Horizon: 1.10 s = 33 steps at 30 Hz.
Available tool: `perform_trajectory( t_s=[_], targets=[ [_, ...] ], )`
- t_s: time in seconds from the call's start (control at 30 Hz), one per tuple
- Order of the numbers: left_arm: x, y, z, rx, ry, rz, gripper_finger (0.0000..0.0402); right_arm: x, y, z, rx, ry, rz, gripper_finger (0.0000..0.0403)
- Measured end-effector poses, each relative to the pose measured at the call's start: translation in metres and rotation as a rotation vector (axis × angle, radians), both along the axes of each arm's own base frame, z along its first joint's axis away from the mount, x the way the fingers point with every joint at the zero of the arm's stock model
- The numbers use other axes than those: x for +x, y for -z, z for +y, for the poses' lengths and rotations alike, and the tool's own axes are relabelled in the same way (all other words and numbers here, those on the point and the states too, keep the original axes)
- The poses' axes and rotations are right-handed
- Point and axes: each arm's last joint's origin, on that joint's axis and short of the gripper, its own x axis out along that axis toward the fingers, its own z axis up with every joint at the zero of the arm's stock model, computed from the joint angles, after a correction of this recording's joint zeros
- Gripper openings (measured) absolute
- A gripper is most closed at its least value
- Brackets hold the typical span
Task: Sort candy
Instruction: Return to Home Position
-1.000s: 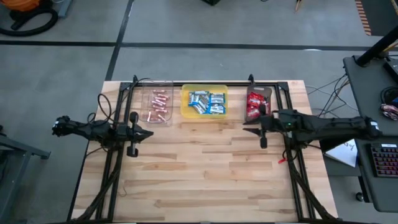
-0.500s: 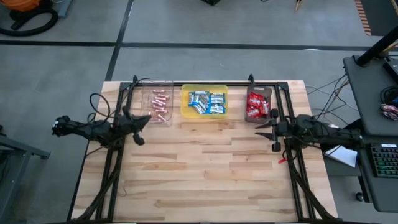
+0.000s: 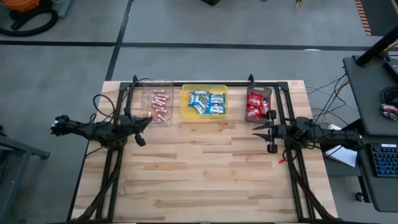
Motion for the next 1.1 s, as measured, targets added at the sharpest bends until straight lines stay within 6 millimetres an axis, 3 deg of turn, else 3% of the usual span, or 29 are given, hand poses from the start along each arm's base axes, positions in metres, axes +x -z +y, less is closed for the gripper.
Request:
perform_trajectory(
  t_s=[0.17,0.3,0.57,0.7,0.9,1.1],
  targets=[
    [0.0010,0.0010,-0.0002,0.004,-0.001,0.014,0.0000,0.0000,0.0009,0.0006,-0.093,-0.015,0.004,0.0066],
    [0.0016,0.0014,-0.0004,0.006,-0.001,0.020,0.0000,0.0003,0.0029,0.0005,-0.045,-0.015,0.027,0.0063],
    [0.0027,0.0023,-0.0007,0.010,-0.001,0.033,0.0000,0.0023,0.0059,0.0001,0.421,-0.022,0.079,0.0072],
    [0.0033,0.0028,-0.0009,0.012,-0.001,0.040,0.0000,0.0027,0.0065,0.0000,0.543,-0.024,0.089,0.0078],
    [0.0041,0.0036,-0.0011,0.014,-0.001,0.050,0.0000,0.0031,0.0073,0.0001,0.524,-0.023,0.097,0.0081],
    [0.0046,0.0041,-0.0012,0.016,-0.001,0.057,0.0000,-0.0004,0.0042,0.0074,0.394,-0.038,0.052,0.0073]
  ],
)
